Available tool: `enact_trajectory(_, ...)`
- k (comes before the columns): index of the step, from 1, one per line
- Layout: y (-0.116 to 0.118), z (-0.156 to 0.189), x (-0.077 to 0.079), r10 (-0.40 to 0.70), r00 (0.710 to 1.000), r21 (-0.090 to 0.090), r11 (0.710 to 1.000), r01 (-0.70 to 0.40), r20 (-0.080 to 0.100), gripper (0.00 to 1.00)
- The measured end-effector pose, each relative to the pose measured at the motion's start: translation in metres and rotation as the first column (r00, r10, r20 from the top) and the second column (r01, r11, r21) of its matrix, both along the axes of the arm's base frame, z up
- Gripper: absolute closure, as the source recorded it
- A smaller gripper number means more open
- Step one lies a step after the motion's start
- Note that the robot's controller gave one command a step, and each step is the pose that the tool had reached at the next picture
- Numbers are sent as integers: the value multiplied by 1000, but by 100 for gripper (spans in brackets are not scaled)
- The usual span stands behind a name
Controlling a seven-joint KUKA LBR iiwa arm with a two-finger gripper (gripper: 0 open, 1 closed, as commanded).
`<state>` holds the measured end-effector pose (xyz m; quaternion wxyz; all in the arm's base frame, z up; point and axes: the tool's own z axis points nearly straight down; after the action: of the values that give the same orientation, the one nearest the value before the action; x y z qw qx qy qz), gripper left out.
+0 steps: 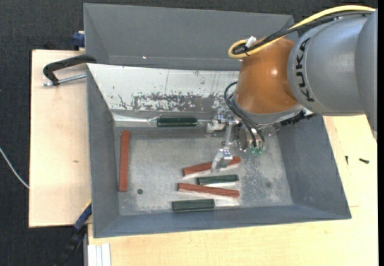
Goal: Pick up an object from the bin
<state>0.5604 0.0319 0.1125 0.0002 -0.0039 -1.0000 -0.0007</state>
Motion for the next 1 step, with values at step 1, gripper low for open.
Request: enact_trajectory(1, 0, -1, -9, -123, 992, 0, 992, 123, 3, 0)
